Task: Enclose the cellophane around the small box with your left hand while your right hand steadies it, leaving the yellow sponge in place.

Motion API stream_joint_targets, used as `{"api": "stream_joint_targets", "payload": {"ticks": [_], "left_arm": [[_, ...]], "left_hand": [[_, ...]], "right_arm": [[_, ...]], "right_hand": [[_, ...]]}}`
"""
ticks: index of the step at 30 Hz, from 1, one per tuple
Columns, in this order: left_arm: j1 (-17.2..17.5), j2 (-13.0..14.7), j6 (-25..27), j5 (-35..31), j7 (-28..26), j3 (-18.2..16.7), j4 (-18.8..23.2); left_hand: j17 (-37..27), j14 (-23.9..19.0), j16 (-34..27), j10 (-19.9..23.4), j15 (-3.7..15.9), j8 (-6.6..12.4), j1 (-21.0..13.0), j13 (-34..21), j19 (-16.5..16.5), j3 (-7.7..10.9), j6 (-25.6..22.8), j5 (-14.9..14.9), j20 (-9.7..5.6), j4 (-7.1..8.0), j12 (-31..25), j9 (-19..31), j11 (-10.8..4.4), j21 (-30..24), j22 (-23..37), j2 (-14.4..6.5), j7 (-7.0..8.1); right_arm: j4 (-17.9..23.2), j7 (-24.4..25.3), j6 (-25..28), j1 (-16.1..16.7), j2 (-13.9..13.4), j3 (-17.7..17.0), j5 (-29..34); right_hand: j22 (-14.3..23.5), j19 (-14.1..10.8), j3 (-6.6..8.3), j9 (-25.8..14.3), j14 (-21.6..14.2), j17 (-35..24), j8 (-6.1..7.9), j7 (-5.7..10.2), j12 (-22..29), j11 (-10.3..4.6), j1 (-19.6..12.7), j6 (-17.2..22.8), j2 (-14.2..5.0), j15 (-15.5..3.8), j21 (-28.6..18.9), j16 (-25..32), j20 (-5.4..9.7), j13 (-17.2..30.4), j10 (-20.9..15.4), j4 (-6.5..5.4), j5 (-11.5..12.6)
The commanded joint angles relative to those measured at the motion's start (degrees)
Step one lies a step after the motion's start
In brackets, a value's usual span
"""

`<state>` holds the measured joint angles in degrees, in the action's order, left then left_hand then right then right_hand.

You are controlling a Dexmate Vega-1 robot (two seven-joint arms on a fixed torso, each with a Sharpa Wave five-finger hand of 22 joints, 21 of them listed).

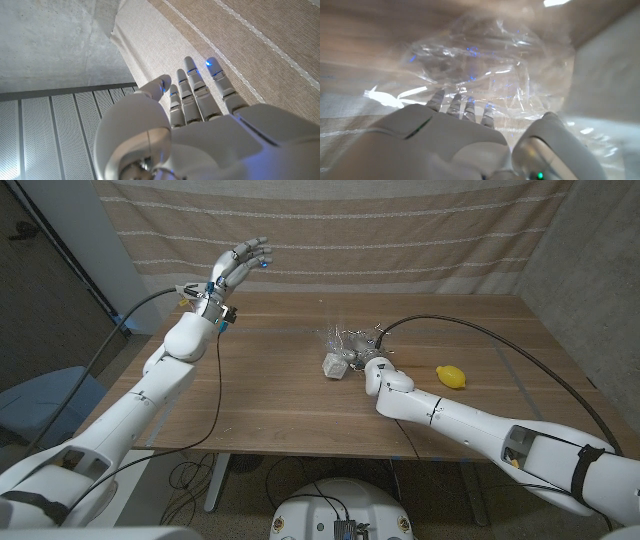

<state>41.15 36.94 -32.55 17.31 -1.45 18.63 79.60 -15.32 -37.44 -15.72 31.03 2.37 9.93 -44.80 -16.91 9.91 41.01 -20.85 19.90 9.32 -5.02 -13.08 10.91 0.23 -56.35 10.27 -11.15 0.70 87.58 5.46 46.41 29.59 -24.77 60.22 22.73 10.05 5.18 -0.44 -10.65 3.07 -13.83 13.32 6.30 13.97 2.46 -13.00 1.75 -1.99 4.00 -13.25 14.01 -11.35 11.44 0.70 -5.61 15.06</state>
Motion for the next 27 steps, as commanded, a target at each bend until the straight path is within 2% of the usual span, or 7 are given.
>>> {"api": "stream_joint_targets", "payload": {"ticks": [1,10,18,22,27], "left_arm": [[1.4,0.7,0.9,0.3,-0.1,-0.5,1.1],[2.0,0.8,0.4,0.4,-0.1,-0.7,1.5],[2.8,1.2,0.7,1.1,0.1,-1.1,2.1],[3.3,1.6,1.1,1.5,0.4,-1.3,2.5],[4.1,1.9,1.4,2.4,0.6,-1.8,2.9]], "left_hand": [[-0.2,0.1,-0.3,-0.3,-0.03,0.37,-0.1,-0.2,-0.6,-0.02,0.1,-0.1,0.03,-0.22,0.2,0.2,-0.04,-0.1,0.3,0.2,0.07],[-0.2,0.4,-0.3,-0.5,-0.06,0.40,0.1,-0.3,-0.7,-0.07,0.5,-0.1,0.06,-0.35,0.1,0.2,0.08,-0.1,0.3,0.4,0.25],[-0.1,0.8,-0.1,-0.8,-0.13,0.51,0.5,-0.4,-0.9,-0.49,0.6,-0.3,0.23,-0.43,0.1,0.2,0.17,0.0,0.3,1.0,0.22],[-0.1,1.2,0.0,-1.2,-0.34,0.58,0.7,-0.5,-1.2,-0.68,0.7,-0.4,0.27,-0.54,0.2,0.2,0.29,0.1,0.3,1.0,0.15],[-0.1,3.0,0.6,-1.9,-0.48,0.67,1.1,-0.7,-1.9,-1.20,0.9,-0.6,0.49,-0.82,0.4,0.2,0.44,0.3,0.3,1.4,0.23]], "right_arm": [[3.5,16.0,-11.0,4.5,-0.9,-6.1,-1.0],[4.6,19.9,-14.6,6.7,-0.9,-9.5,-1.6],[4.7,25.3,-24.8,10.5,-0.5,-16.0,-7.1],[5.4,26.8,-28.9,12.0,-0.9,-18.3,-9.0],[5.8,29.0,-34.7,13.9,-1.0,-21.3,-11.4]], "right_hand": [[0.1,-0.8,0.06,-0.1,-0.8,0.0,0.21,0.07,0.1,0.25,-0.4,0.8,0.03,0.18,-0.3,0.4,-0.20,0.2,-0.8,0.39,0.3],[0.0,-1.4,0.30,-0.1,-1.0,0.2,0.27,-0.06,0.0,0.18,-0.8,1.5,-0.39,0.23,-0.3,0.4,-0.28,0.2,-1.1,0.61,0.3],[0.0,-5.7,1.56,-0.1,-3.5,0.8,0.17,-0.09,0.3,0.44,-2.0,3.5,-2.83,-0.37,-1.1,0.9,0.74,0.1,-3.4,1.02,0.4],[0.0,-6.2,1.61,-0.1,-3.8,0.8,0.17,-0.19,0.4,0.53,-1.9,3.9,-3.07,-0.28,-1.1,0.9,0.98,0.1,-3.9,0.94,0.3],[0.0,-8.2,1.62,-0.1,-5.0,0.9,0.12,-0.23,0.4,0.74,-1.6,4.9,-3.44,-0.16,-1.5,1.2,1.27,0.1,-5.0,0.72,0.1]]}}
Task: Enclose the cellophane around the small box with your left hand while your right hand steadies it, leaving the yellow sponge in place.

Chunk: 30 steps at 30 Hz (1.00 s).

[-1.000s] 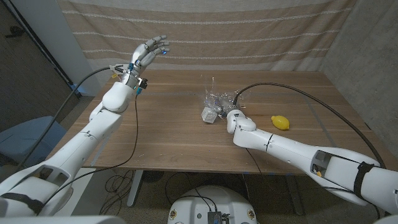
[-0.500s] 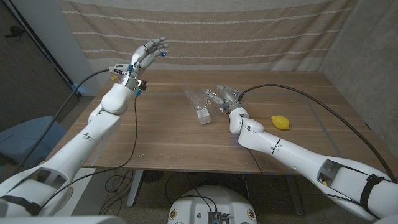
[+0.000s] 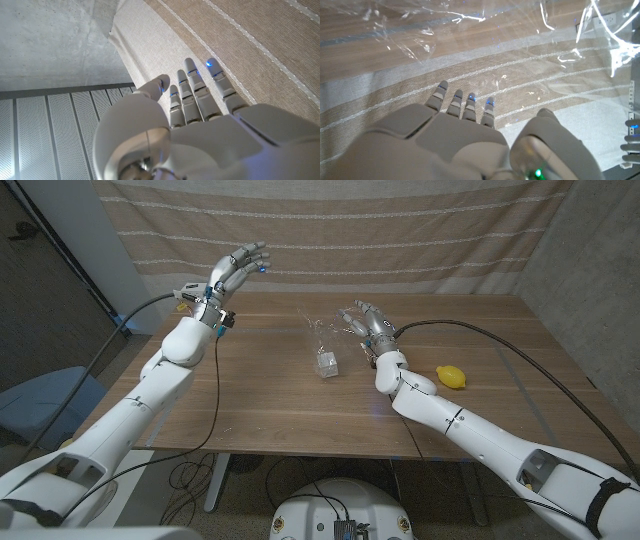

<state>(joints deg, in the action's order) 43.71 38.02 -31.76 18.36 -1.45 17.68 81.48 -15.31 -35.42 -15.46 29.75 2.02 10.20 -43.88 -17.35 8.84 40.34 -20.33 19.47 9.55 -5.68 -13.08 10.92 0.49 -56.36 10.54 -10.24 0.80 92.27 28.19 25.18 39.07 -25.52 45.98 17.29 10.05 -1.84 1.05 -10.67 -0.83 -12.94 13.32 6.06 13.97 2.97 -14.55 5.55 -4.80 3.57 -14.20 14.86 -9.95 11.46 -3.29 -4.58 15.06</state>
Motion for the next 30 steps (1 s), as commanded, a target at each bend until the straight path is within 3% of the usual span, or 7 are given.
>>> {"api": "stream_joint_targets", "payload": {"ticks": [1,9,16,25,30], "left_arm": [[1.6,0.9,0.5,1.6,0.8,-0.9,1.0],[2.3,1.1,0.2,4.6,2.8,-1.4,0.3],[2.1,1.3,-0.8,8.6,7.0,-1.7,-1.5],[3.5,1.7,-1.2,13.3,10.5,-2.8,-2.5],[5.3,2.6,-0.8,16.2,11.9,-4.1,-1.9]], "left_hand": [[-0.1,1.2,0.4,-0.7,-0.17,0.39,0.2,-0.2,-0.9,-0.61,0.4,-0.2,0.26,-0.16,0.4,0.2,0.17,0.3,0.1,0.5,0.17],[0.2,3.9,1.4,-2.1,-0.61,0.46,0.9,-0.3,-1.8,-1.28,0.7,-0.5,0.24,-0.51,0.7,0.1,0.54,0.6,0.1,0.9,0.36],[0.9,8.6,3.3,-4.4,-1.13,0.57,2.1,0.0,-3.6,-2.29,0.6,-0.9,0.06,-1.21,1.5,0.1,0.83,1.3,0.0,2.0,0.96],[1.6,12.2,4.4,-7.1,-1.73,0.19,5.0,0.7,-5.0,-3.75,1.9,-1.5,0.29,-0.34,2.1,-0.1,1.12,2.3,-0.3,2.4,1.63],[2.1,14.2,4.7,-8.6,-2.19,0.10,7.1,1.2,-5.7,-4.68,2.7,-2.0,0.53,0.41,2.3,-0.2,1.34,3.0,-0.4,2.7,1.93]], "right_arm": [[1.1,6.4,-14.6,4.7,-0.3,-7.6,-6.4],[0.3,8.8,-24.6,6.8,0.1,-12.0,-10.3],[-0.4,8.0,-31.5,8.3,-0.1,-15.0,-13.6],[0.3,3.9,-37.0,10.4,-1.3,-18.5,-18.7],[-0.2,1.6,-40.7,11.4,-1.4,-21.0,-22.9]], "right_hand": [[0.1,-1.9,0.13,0.0,-1.4,0.1,0.14,-0.02,0.5,0.13,0.0,1.5,-0.69,0.14,-0.7,0.4,0.11,0.1,-1.3,-0.32,0.1],[0.1,-4.8,0.24,0.0,-3.2,0.4,0.12,-0.18,0.6,0.28,-0.1,3.2,-0.86,-0.43,-1.2,0.7,1.45,0.0,-3.2,-0.17,-0.1],[0.1,-6.6,0.47,0.0,-4.1,0.6,0.21,-0.80,0.7,0.52,-0.4,4.7,-1.08,-0.31,-1.4,0.7,2.91,0.0,-4.4,0.09,-0.1],[0.1,-10.1,0.84,0.0,-6.9,0.9,0.03,-1.92,0.7,0.94,-0.9,6.4,-1.39,0.23,-2.0,1.2,4.09,0.0,-6.3,0.48,-0.1],[0.1,-10.5,0.89,0.0,-7.5,0.9,-0.01,-2.20,0.7,1.38,-1.0,6.9,-1.44,0.51,-2.0,1.2,4.06,0.0,-6.7,0.53,0.0]]}}
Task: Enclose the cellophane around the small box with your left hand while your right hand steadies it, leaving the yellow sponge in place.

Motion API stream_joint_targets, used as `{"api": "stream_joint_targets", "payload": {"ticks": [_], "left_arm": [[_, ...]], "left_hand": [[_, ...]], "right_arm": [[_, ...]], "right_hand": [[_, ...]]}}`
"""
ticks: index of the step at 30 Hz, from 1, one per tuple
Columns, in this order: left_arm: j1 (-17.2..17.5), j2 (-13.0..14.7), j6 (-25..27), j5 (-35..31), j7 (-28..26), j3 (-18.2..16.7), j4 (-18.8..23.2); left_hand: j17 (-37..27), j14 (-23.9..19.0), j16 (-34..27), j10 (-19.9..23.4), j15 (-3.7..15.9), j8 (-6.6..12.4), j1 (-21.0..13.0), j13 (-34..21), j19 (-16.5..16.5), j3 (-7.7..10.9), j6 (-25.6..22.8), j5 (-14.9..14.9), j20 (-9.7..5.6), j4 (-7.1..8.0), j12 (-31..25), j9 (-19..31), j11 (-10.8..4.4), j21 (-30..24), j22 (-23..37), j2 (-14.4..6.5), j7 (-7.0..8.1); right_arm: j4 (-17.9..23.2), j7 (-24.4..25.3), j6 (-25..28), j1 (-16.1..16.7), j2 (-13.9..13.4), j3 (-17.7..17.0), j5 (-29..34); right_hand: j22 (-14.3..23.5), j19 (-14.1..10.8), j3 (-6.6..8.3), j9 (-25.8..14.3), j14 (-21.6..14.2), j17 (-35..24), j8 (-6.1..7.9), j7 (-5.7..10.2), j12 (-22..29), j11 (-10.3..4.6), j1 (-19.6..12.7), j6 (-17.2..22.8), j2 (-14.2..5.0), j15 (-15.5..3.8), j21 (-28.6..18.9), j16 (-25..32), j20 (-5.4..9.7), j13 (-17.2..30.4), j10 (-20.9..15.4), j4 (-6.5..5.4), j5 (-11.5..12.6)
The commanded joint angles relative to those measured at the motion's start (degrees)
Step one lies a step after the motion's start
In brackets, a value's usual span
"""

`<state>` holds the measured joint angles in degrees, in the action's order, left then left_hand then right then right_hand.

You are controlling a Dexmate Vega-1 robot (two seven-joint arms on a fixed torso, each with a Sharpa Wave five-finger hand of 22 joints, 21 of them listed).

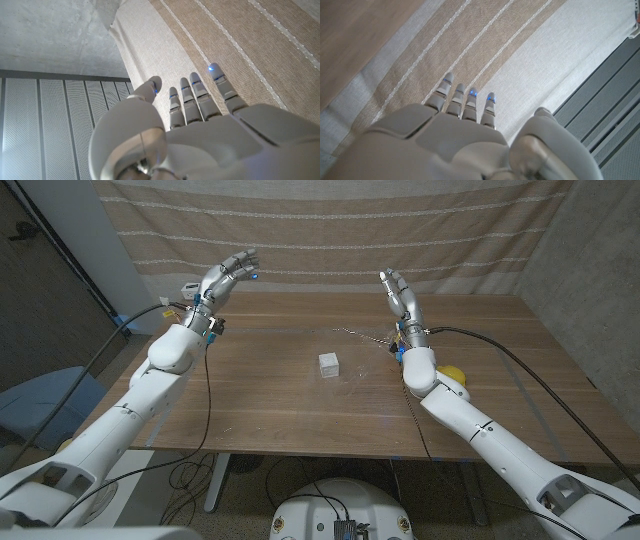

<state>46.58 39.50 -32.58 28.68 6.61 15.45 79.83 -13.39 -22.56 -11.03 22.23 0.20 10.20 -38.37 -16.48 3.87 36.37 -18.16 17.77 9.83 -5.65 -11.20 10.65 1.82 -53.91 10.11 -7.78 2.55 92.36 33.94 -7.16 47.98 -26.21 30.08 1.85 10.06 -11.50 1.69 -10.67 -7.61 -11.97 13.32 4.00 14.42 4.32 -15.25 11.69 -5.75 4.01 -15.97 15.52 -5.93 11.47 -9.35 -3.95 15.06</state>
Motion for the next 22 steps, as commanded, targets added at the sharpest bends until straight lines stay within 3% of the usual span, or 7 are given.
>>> {"api": "stream_joint_targets", "payload": {"ticks": [1,9,16,22], "left_arm": [[2.8,1.2,0.1,6.2,3.9,-2.1,-0.2],[4.8,2.0,1.5,9.3,5.0,-3.6,0.7],[6.8,3.0,2.8,10.3,4.6,-5.0,1.9],[9.3,3.2,3.0,10.7,2.7,-6.4,3.1]], "left_hand": [[0.3,1.9,0.4,-1.4,-0.47,0.00,2.0,0.4,-1.1,-0.84,1.0,-0.4,0.30,0.48,0.5,0.1,0.03,0.8,0.1,0.2,0.32],[0.8,3.9,0.5,-3.1,-0.81,-0.03,4.1,1.1,-2.1,-1.58,1.9,-1.1,0.45,1.20,0.6,0.0,-0.09,1.7,0.0,0.2,0.75],[1.0,5.0,0.4,-4.3,-0.92,-0.17,5.9,1.6,-2.6,-2.23,2.9,-1.8,0.77,2.07,0.6,-0.1,-0.03,2.3,0.0,-0.1,0.60],[1.3,5.9,0.4,-5.3,-1.14,-0.33,6.7,2.0,-2.9,-2.33,4.1,-2.1,0.89,2.28,0.7,-0.1,0.16,2.7,0.0,-0.2,0.55]], "right_arm": [[-0.3,-4.5,-8.9,2.7,-0.7,-5.4,-8.0],[-0.6,-6.9,-12.1,4.3,-0.7,-8.6,-12.7],[1.4,-4.1,-12.3,6.6,0.1,-10.9,-12.7],[2.2,-4.6,-12.8,6.0,0.3,-10.7,-11.5]], "right_hand": [[0.1,-0.9,0.26,0.0,-0.8,0.0,0.02,-0.18,0.3,-0.02,-0.3,0.9,-0.49,0.15,-0.2,0.6,0.03,0.0,-0.8,-0.10,0.0],[0.1,-1.2,0.29,0.0,-1.2,0.0,-0.01,-0.60,0.3,0.24,-0.2,1.4,-0.57,-0.08,-0.1,0.5,-0.30,0.0,-1.3,-0.13,0.0],[0.2,-1.6,0.46,0.0,-2.0,0.0,-0.14,-1.19,0.3,0.75,-0.1,1.9,-0.96,0.06,0.0,0.7,-0.96,-0.1,-2.1,-0.23,0.0],[0.2,-2.0,0.79,0.0,-2.7,0.0,-0.29,-1.25,0.4,0.75,-0.4,2.0,-1.40,-0.15,0.0,0.8,-1.06,-0.1,-2.8,-0.14,0.1]]}}
